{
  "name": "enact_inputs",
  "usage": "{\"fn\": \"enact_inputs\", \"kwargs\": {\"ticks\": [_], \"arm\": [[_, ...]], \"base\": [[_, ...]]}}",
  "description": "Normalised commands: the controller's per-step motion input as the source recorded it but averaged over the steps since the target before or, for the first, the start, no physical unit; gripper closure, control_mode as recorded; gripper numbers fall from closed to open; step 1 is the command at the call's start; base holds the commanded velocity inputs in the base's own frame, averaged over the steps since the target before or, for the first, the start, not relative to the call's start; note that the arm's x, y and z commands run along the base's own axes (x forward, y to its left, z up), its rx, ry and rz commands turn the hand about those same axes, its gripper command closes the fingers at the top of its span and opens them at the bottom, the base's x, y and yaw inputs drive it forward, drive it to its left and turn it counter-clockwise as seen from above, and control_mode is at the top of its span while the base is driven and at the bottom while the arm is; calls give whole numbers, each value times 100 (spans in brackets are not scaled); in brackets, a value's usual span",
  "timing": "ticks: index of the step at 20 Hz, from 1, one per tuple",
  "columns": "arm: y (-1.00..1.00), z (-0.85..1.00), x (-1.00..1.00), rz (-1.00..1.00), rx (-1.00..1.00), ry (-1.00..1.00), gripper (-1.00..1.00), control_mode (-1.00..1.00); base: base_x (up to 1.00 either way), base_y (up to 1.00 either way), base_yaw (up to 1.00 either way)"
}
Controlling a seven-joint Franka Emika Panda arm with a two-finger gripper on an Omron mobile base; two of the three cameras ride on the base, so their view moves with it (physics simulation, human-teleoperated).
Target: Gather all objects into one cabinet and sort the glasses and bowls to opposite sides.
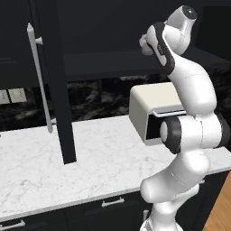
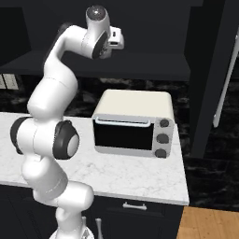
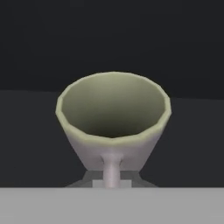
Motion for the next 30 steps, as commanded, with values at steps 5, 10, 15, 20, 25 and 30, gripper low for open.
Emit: {"fn": "enact_inputs", "kwargs": {"ticks": [5, 10, 15, 20, 25, 30], "arm": [[1, 0, -94, 0, 0, -18, 100, -100], [0, 2, -96, 3, 0, -8, 100, -100], [4, 15, -96, 9, 0, 0, 100, -100], [15, 12, -98, 12, 0, 0, 100, -100], [17, 21, -90, 6, 0, 4, 100, -100], [2, 13, -100, 0, 0, 3, 100, -100]], "base": [[0, 0, 0], [0, 0, 0], [0, 0, 0], [0, 0, 0], [0, 0, 0], [0, 0, 0]]}}
